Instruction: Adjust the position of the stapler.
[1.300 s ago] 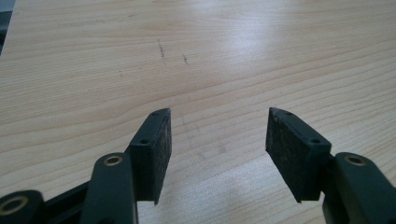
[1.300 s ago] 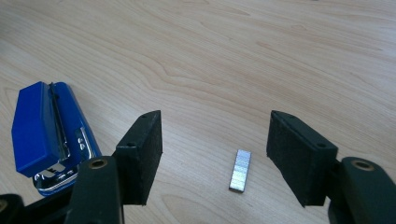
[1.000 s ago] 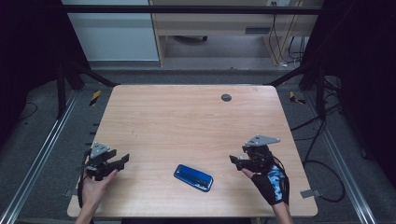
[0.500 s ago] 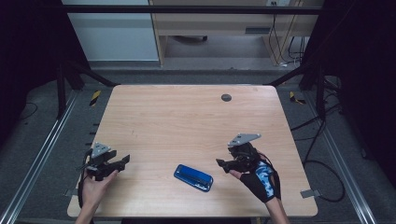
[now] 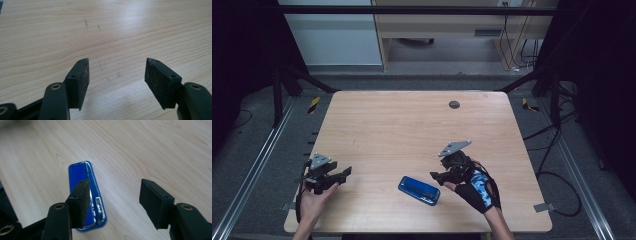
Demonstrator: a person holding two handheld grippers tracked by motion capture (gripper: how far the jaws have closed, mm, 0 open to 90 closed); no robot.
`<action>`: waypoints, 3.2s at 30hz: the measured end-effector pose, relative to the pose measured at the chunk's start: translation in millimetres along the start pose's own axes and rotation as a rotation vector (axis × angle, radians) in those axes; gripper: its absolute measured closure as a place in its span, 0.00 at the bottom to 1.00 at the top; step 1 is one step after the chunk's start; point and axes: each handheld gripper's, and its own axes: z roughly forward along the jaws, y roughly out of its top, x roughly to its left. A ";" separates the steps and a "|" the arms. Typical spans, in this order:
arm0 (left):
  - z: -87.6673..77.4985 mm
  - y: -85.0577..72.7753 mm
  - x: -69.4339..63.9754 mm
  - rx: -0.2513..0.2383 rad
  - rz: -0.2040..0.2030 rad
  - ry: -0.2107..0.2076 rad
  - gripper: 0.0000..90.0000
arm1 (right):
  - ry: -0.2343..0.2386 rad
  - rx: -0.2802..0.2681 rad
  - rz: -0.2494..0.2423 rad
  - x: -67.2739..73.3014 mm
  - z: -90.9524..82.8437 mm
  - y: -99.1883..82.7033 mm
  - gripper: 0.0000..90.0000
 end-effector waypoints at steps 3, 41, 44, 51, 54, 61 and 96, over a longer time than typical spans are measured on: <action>0.4 -0.5 -0.3 0.006 0.000 -0.007 0.41 | 0.020 0.028 -0.036 7.9 6.5 6.4 0.51; 2.4 -0.9 0.4 0.021 0.004 -0.013 0.41 | 0.141 0.243 -0.183 29.9 71.2 -0.1 0.69; 2.5 -0.9 0.1 0.024 0.007 -0.013 0.41 | 0.145 0.251 -0.183 29.5 73.2 -0.2 0.71; 3.5 -0.7 -0.9 0.026 0.008 -0.017 0.40 | 0.156 0.258 -0.186 29.0 74.0 0.3 0.73; 4.2 -0.8 -0.8 0.030 0.009 -0.019 0.40 | 0.154 0.262 -0.192 29.1 74.0 0.6 0.73; 4.7 -0.8 -0.9 0.030 0.011 -0.019 0.40 | 0.149 0.263 -0.192 30.7 74.4 1.0 0.73; 5.7 -0.5 -1.3 0.037 0.017 -0.023 0.40 | 0.309 0.248 -0.423 18.9 66.6 -2.4 0.74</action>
